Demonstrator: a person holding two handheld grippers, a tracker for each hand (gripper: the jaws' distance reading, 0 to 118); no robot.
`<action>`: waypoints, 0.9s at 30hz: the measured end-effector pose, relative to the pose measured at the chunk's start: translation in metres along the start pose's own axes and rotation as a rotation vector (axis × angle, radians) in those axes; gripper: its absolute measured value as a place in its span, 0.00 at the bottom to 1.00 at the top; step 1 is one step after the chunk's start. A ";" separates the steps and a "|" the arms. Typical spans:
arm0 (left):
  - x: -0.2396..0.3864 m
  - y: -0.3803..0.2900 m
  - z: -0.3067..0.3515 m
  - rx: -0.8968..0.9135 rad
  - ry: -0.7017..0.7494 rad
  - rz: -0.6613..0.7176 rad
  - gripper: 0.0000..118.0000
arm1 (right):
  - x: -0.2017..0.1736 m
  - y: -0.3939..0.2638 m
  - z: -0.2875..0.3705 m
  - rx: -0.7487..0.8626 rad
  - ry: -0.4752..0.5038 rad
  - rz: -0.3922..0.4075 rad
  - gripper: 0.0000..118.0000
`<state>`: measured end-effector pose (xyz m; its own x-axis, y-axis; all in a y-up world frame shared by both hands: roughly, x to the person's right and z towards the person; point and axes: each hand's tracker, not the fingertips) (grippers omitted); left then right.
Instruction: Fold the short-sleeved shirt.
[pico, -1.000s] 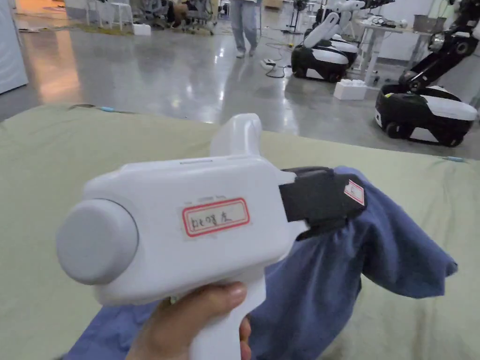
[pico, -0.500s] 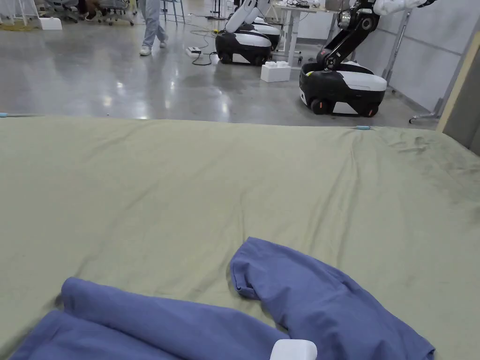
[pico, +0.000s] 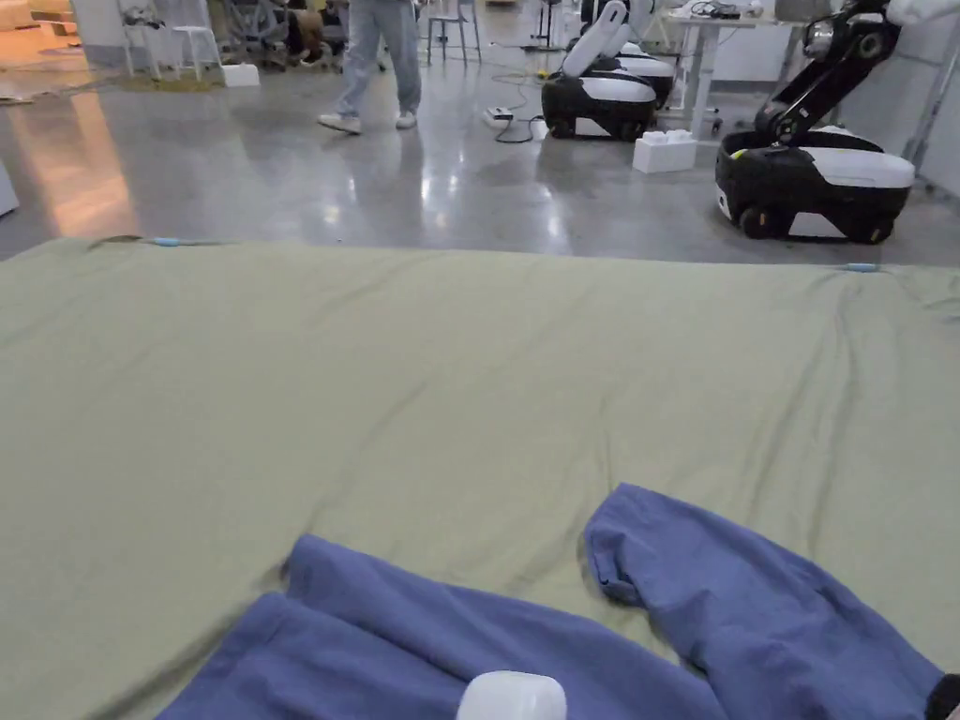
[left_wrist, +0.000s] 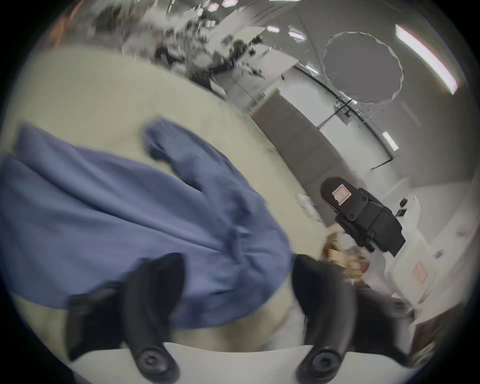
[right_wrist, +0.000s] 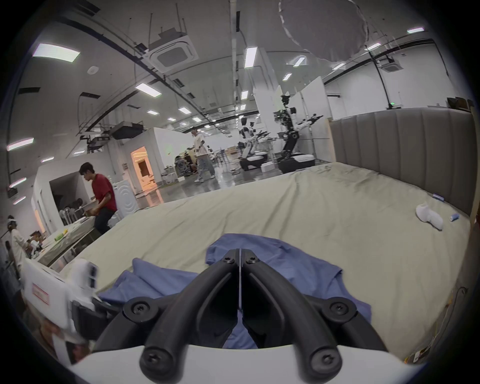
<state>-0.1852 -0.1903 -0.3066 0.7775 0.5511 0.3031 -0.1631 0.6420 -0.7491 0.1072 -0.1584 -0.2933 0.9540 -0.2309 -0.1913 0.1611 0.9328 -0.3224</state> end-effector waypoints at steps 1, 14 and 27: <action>-0.007 -0.002 0.016 0.041 0.097 -0.018 0.00 | -0.004 -0.002 -0.002 -0.010 0.016 0.004 0.04; -0.159 0.093 0.073 0.289 0.445 0.228 0.14 | -0.030 -0.005 -0.039 -0.102 0.045 0.055 0.04; -0.201 0.118 -0.025 -0.074 0.566 0.082 0.48 | -0.011 0.013 -0.063 -0.127 -0.081 0.138 0.04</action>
<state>-0.3458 -0.2386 -0.4705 0.9713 0.2133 -0.1047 -0.2093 0.5592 -0.8022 0.0827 -0.1609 -0.3544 0.9828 -0.0753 -0.1685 -0.0012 0.9103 -0.4139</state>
